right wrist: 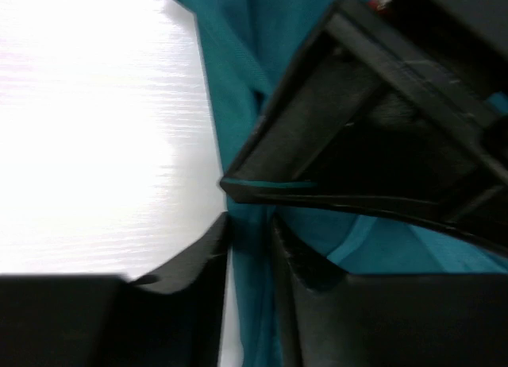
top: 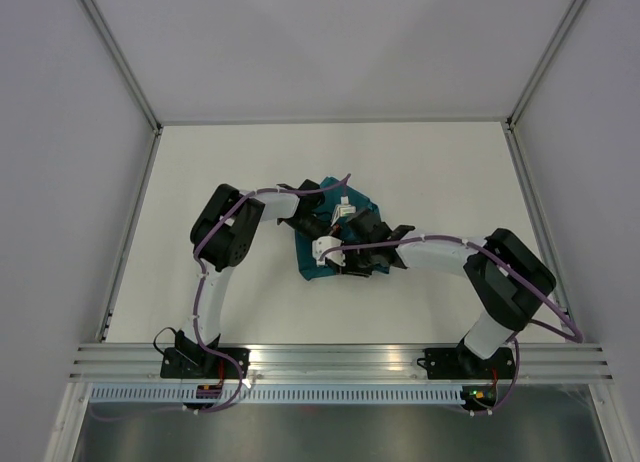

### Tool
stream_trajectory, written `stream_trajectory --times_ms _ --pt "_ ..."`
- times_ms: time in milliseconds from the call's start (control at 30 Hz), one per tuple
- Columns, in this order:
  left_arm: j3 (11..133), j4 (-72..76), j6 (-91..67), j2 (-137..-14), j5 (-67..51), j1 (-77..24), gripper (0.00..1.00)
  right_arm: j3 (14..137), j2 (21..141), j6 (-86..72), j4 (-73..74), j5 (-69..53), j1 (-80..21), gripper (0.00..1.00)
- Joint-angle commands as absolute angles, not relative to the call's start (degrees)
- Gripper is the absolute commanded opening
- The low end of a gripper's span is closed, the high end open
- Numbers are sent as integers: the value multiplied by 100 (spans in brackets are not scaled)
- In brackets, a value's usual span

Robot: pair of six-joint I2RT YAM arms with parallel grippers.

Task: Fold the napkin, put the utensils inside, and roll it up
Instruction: Roll the napkin at the center of the board.

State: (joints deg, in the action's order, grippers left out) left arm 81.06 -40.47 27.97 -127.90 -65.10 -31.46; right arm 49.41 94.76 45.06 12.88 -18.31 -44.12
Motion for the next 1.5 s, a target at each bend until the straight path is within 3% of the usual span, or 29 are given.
stream_trajectory --times_ms 0,200,433,567,800,1000,1200,1467 --pt "8306 -4104 2892 -12876 -6750 -3120 2 5220 9676 4614 1739 -2021 -4421 29" --pt "8332 -4122 2874 -12841 -6741 -3094 5 5572 9896 4632 2415 -2381 -4298 17" --pt "8254 -3806 2471 -12613 -6785 -2866 33 6020 10239 4693 3163 -3119 -3947 14" --pt "8025 -3306 2093 -12235 -6750 -2725 41 6310 10520 4772 3506 -3392 -3815 13" --pt "7278 -1733 689 -11375 -6136 -2382 42 6960 11082 5062 4454 -3911 -3648 12" --pt "6566 -379 -201 -10540 -4803 -1908 41 7628 11724 5273 5185 -4245 -3437 12" --pt "5653 526 -386 -9572 -3430 -1767 41 8322 12322 5309 5668 -4403 -3278 12" --pt "5063 984 270 -8554 -2681 -1723 41 8824 12849 5238 6020 -4438 -3182 11"
